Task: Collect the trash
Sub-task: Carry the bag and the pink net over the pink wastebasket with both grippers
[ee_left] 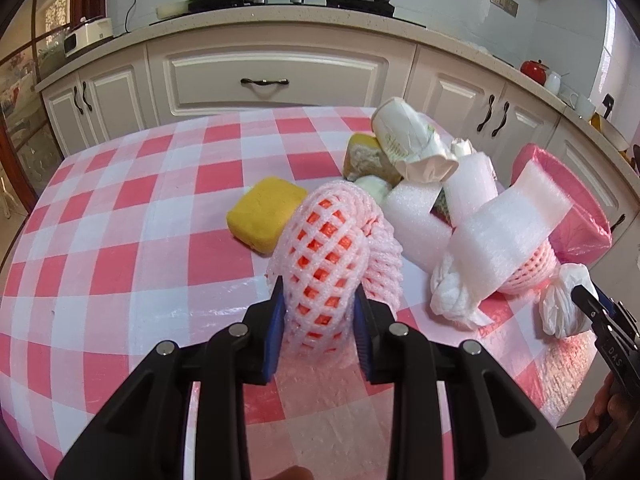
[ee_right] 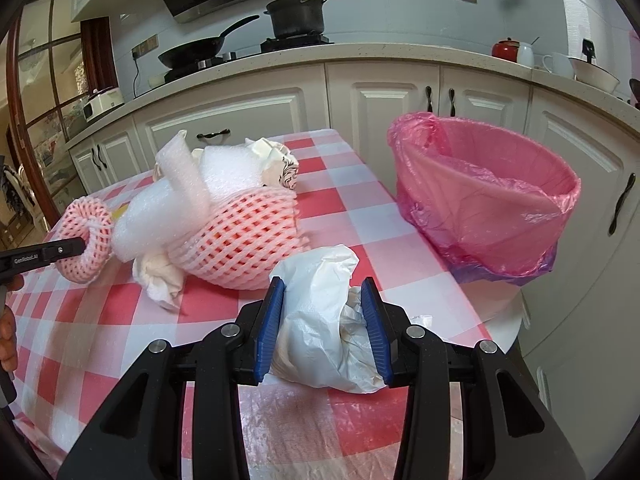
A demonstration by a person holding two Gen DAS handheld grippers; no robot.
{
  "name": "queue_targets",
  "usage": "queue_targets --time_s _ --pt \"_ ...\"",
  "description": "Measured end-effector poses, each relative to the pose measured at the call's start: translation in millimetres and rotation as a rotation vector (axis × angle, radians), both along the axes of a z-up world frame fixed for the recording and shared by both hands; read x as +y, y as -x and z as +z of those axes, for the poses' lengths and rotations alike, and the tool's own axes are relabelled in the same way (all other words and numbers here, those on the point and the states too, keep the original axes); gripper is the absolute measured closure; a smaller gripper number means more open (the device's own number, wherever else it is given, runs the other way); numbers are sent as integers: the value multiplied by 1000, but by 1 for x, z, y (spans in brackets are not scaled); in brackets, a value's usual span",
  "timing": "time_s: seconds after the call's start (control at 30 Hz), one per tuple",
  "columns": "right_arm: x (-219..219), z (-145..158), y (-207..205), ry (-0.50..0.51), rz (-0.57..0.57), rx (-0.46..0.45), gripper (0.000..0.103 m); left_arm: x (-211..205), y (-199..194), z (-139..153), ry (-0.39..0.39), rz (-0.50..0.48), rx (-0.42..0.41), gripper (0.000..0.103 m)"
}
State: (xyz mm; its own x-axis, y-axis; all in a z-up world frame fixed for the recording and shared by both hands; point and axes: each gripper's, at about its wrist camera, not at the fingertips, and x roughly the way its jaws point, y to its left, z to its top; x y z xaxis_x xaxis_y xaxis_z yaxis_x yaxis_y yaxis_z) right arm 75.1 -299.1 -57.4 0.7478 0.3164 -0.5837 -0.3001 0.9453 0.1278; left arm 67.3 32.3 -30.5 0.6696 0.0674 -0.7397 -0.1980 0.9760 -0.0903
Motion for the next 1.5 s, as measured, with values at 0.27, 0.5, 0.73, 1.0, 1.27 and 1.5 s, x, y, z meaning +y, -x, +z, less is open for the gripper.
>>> queue_targets --time_s 0.27,0.5,0.73,1.0,1.27,1.5 --pt "-9 14 0 -9 -7 -23 64 -9 4 30 -15 -9 -60 73" --pt "-23 35 -8 -14 -26 -53 64 -21 0 57 -28 -25 -112 73" --pt "-38 57 -24 -12 -45 -82 64 -35 -10 79 -48 -49 -148 73" --pt "-56 75 -44 -16 -58 -105 64 -54 -29 97 -68 -83 -173 73" --pt "-81 91 -64 -24 -93 -129 64 -81 -57 111 -83 -136 -191 73" --pt "-102 95 -84 -23 -121 -131 64 -116 -87 118 -90 -200 -195 73"
